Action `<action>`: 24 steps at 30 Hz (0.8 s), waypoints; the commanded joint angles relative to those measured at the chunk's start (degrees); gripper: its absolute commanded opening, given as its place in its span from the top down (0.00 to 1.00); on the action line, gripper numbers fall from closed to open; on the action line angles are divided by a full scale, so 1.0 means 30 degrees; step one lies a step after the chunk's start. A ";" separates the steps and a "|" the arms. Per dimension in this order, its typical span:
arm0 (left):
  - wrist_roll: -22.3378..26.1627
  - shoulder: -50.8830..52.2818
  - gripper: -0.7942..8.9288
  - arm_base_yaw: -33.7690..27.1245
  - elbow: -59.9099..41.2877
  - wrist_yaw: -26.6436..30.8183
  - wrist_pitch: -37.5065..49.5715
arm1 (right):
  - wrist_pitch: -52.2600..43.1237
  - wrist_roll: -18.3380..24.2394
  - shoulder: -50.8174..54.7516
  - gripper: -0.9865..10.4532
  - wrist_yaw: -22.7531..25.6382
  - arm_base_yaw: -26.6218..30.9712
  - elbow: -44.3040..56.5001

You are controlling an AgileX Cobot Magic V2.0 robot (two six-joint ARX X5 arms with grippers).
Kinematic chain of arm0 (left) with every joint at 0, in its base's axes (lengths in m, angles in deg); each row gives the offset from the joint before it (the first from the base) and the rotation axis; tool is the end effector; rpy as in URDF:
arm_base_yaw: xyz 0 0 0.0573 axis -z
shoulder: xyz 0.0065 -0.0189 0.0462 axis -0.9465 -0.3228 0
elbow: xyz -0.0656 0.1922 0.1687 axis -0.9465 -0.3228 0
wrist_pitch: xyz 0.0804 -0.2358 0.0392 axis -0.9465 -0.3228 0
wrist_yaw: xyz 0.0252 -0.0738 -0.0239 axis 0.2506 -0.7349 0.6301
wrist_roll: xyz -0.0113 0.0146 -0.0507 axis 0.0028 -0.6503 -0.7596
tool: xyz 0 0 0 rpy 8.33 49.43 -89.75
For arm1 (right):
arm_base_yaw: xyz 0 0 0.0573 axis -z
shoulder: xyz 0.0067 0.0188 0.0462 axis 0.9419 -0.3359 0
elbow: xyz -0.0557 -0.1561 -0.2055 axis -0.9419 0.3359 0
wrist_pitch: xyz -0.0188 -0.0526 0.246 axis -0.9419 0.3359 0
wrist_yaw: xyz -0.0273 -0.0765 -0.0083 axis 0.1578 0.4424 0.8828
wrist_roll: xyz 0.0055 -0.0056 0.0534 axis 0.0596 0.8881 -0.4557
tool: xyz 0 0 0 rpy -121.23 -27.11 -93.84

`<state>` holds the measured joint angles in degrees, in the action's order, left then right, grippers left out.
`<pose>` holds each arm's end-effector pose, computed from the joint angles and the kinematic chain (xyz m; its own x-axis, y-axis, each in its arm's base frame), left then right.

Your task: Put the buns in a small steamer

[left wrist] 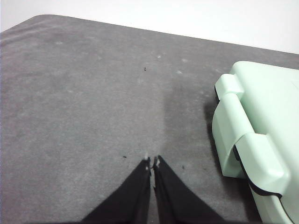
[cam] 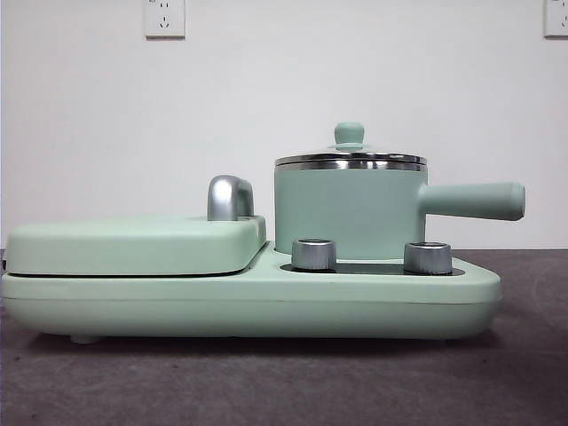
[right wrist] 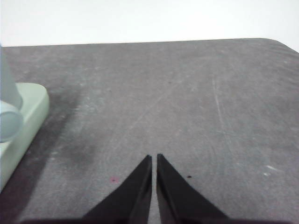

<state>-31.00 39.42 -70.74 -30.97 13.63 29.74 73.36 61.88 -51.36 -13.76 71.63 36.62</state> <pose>0.0909 0.0002 0.1589 0.9751 0.0219 -0.2206 -0.0528 0.9894 -0.1352 0.0953 -0.0022 0.1533 0.9864 -0.0261 -0.1625 0.0382 0.9967 0.0721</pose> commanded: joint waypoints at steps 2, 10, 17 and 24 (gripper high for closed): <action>0.0182 0.0036 0.89 -0.0029 -0.0364 0.0080 -0.0102 | -0.0168 0.0204 0.0015 0.90 0.0066 -0.0102 0.0204; 0.0182 0.0029 0.89 -0.0029 -0.0364 0.0080 -0.0102 | -0.0466 0.0204 0.0015 0.90 0.0058 -0.0109 0.0204; 0.0182 0.0036 0.89 -0.0029 -0.0364 0.0080 -0.0102 | -0.0474 0.0211 0.0015 0.90 0.0058 -0.0109 0.0204; 0.0182 0.0029 0.89 -0.0029 -0.0364 0.0080 -0.0102 | -0.0474 0.0204 0.0015 0.90 0.0058 -0.0109 0.0204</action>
